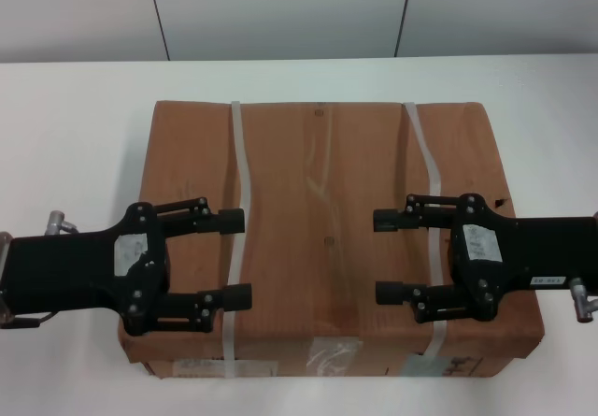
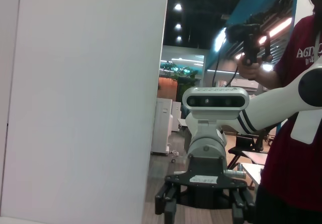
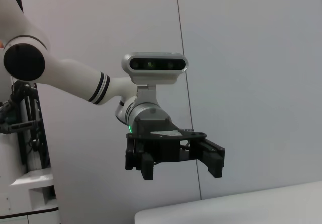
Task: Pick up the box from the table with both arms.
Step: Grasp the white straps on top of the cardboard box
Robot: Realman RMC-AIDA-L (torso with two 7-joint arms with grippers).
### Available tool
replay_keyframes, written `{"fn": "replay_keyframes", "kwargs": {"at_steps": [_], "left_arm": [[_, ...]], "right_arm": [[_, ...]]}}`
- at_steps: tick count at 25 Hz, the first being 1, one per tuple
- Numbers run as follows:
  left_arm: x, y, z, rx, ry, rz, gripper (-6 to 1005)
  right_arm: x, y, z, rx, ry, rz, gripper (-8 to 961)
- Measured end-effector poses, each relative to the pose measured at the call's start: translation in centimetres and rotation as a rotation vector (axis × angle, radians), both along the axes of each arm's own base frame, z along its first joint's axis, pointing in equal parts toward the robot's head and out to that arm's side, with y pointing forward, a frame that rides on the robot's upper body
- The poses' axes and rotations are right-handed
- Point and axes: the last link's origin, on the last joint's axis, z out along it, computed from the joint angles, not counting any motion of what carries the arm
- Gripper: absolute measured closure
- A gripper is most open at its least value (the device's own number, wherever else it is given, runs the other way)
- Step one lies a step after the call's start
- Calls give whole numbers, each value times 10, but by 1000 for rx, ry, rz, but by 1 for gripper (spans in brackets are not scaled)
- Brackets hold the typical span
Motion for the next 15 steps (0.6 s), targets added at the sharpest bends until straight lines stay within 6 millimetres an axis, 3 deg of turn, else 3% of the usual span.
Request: {"fn": "replay_keyframes", "kwargs": {"at_steps": [15], "left_arm": [[3,2,-1,5,-11,-2,208]], "right_arm": [[3,1,1,27,-5,-10,168]]}}
